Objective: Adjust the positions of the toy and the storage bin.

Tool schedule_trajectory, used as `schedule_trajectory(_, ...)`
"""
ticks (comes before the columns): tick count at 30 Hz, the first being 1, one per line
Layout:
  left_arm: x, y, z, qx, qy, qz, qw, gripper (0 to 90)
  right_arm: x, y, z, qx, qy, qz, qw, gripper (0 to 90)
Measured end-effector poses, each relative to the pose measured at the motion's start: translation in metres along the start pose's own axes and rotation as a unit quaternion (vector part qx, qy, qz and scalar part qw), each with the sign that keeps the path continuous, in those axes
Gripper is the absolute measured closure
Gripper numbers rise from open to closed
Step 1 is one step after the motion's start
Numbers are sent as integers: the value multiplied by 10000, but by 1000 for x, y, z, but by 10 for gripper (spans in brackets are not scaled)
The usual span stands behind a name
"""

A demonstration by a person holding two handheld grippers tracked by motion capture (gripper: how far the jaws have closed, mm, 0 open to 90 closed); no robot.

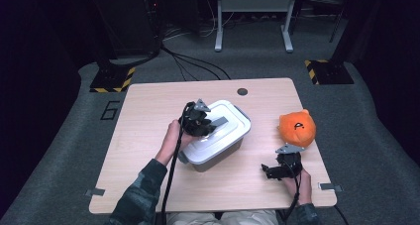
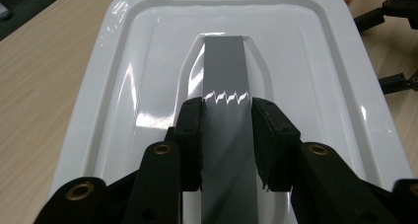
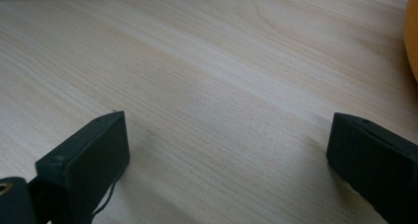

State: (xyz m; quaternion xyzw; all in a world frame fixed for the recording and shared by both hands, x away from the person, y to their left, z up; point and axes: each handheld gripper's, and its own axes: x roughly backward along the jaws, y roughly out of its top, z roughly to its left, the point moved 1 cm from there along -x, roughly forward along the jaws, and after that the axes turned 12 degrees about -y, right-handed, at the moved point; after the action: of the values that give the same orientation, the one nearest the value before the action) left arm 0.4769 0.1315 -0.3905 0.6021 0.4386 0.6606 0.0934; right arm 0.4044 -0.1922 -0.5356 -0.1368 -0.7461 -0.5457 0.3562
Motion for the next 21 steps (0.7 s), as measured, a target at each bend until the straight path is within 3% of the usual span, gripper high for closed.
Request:
schedule_trajectory(11, -9, 8, -8, 7, -21, 2, 10000, 666, 0, 0, 0, 9, -8, 2, 10000, 19)
schedule_trajectory(21, -13, 12, -13, -104, -27, 19, 9999, 666, 0, 0, 0, 30, -6, -5, 10000, 21)
